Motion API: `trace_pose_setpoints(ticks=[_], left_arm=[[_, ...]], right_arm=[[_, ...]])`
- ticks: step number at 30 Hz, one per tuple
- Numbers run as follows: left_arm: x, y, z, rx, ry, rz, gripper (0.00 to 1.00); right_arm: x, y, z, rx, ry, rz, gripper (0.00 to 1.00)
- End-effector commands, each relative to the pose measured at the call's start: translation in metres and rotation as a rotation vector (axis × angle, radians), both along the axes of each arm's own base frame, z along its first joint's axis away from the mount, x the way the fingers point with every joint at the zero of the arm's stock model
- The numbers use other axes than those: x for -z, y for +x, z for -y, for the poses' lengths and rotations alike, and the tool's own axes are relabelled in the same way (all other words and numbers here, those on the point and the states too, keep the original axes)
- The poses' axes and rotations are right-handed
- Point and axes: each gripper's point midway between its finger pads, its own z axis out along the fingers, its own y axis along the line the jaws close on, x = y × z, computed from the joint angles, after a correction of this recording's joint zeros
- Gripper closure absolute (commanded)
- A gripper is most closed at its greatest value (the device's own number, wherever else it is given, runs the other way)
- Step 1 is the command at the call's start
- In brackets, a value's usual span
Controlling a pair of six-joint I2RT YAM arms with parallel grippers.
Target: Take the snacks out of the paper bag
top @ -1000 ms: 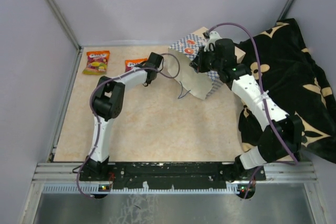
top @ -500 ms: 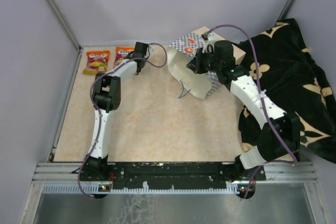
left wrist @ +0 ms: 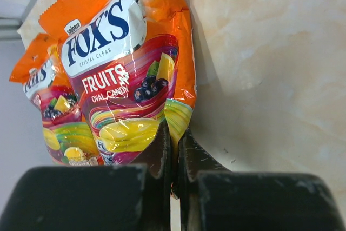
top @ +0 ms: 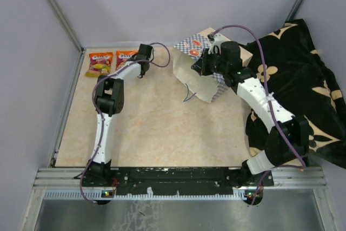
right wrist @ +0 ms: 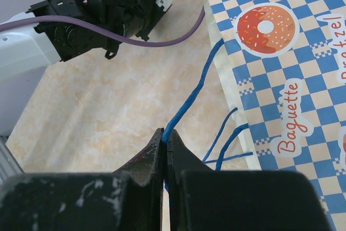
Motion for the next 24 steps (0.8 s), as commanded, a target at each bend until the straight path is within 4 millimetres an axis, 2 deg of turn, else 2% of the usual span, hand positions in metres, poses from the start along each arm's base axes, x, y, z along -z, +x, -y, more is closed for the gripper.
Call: trace_pose_setpoints(ticks=[1, 2, 3, 4, 5, 6, 7, 8, 11, 14, 16, 18, 19, 21, 24], left_arm=[[0.017, -0.030, -0.008, -0.067, -0.027, -0.084, 1.00], [0.016, -0.031, -0.009, -0.068, -0.025, -0.085, 0.99], [0.014, -0.032, -0.008, -0.065, -0.027, -0.089, 0.90], [0.012, -0.032, -0.007, -0.063, -0.032, -0.096, 0.75], [0.009, -0.034, -0.006, -0.060, -0.041, -0.105, 0.53], [0.005, -0.034, -0.004, -0.058, -0.051, -0.110, 0.25], [-0.003, -0.034, -0.002, -0.053, -0.067, -0.106, 0.04], [-0.010, -0.035, -0.001, -0.052, -0.078, -0.099, 0.01], [-0.044, -0.039, 0.005, -0.045, -0.126, -0.062, 0.00], [-0.098, -0.051, 0.020, -0.035, -0.232, 0.002, 0.00], [-0.139, -0.065, 0.050, 0.012, -0.448, 0.048, 0.00], [-0.175, -0.088, 0.092, 0.135, -0.712, 0.074, 0.03], [-0.174, -0.109, 0.109, 0.194, -0.821, 0.049, 0.06], [-0.194, -0.141, 0.140, 0.281, -1.046, 0.063, 0.09], [-0.208, -0.181, 0.179, 0.351, -1.338, 0.055, 0.09]], right_arm=[[-0.013, 0.002, -0.004, -0.014, 0.026, 0.043, 1.00], [-0.014, 0.002, -0.004, -0.014, 0.027, 0.044, 1.00], [-0.014, 0.002, -0.004, -0.013, 0.026, 0.046, 1.00], [-0.014, 0.001, -0.004, -0.013, 0.026, 0.044, 1.00], [-0.014, 0.001, -0.004, -0.013, 0.026, 0.045, 1.00], [-0.015, 0.001, -0.004, -0.013, 0.027, 0.046, 1.00], [-0.015, 0.002, -0.004, -0.011, 0.026, 0.046, 1.00], [-0.015, 0.002, -0.004, -0.011, 0.027, 0.044, 1.00], [-0.017, 0.004, -0.004, -0.010, 0.023, 0.045, 1.00], [-0.019, 0.009, -0.004, -0.004, 0.007, 0.048, 1.00], [-0.022, 0.015, -0.003, 0.004, -0.010, 0.052, 1.00], [-0.025, 0.022, -0.002, 0.017, -0.026, 0.055, 1.00], [-0.026, 0.025, -0.001, 0.024, -0.033, 0.055, 1.00], [-0.031, 0.031, 0.001, 0.039, -0.045, 0.061, 1.00], [-0.039, 0.042, 0.002, 0.048, -0.087, 0.062, 1.00]])
